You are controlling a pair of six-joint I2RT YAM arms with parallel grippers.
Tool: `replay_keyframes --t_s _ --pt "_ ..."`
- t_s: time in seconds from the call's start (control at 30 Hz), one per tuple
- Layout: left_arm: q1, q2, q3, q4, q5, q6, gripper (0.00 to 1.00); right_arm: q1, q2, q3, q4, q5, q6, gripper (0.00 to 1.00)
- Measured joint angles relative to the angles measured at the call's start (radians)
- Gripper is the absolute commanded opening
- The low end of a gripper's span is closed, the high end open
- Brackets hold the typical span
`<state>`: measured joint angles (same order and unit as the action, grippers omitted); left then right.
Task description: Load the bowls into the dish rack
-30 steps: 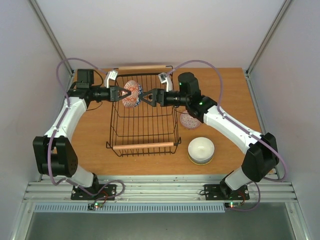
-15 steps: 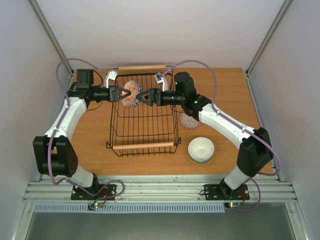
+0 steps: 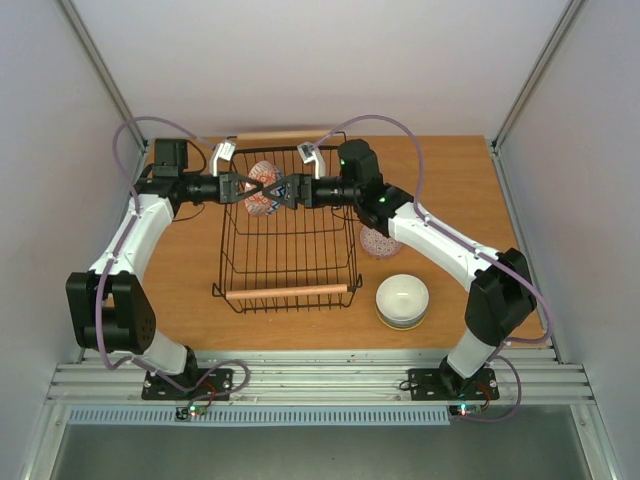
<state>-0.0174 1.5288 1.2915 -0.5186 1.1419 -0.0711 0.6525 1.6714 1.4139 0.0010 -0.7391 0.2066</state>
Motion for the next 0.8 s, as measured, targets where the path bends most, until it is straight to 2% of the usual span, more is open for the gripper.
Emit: replay_keyframes --t_s 0.07,0.3,0.33,0.4,0.43,0.5,0.57,0.63,0.8 --pt "0.0 0.0 0.0 0.0 0.003 -0.001 0.01 0.004 0.0 0.006 -0.001 0.001 -0.003 0.72" --pt "0.003 0.0 0.0 0.022 -0.047 0.016 0.0 0.005 0.001 0.02 -0.052 0.043 0.0 0.03" --pt "0.002 0.0 0.0 0.022 -0.047 0.016 0.01 0.005 0.001 0.021 -0.056 0.047 -0.001 0.02" --pt "0.001 0.0 0.0 0.023 -0.048 0.016 0.13 0.006 0.001 0.026 -0.069 0.053 -0.008 0.01" --pt "0.0 0.0 0.0 0.022 -0.049 0.017 0.23 0.007 0.001 0.031 -0.079 0.055 -0.013 0.01" --pt "0.0 0.0 0.0 0.021 -0.05 0.003 0.52 0.01 0.001 0.049 -0.116 0.063 -0.046 0.01" --pt "0.0 0.0 0.0 0.022 -0.067 0.005 0.69 0.011 0.001 0.069 -0.171 0.087 -0.085 0.01" --pt "-0.003 -0.002 -0.001 0.014 -0.113 0.001 0.77 0.015 0.001 0.092 -0.239 0.122 -0.135 0.01" --pt "-0.003 -0.032 -0.003 -0.003 -0.268 0.012 0.84 0.016 0.008 0.175 -0.419 0.251 -0.248 0.01"
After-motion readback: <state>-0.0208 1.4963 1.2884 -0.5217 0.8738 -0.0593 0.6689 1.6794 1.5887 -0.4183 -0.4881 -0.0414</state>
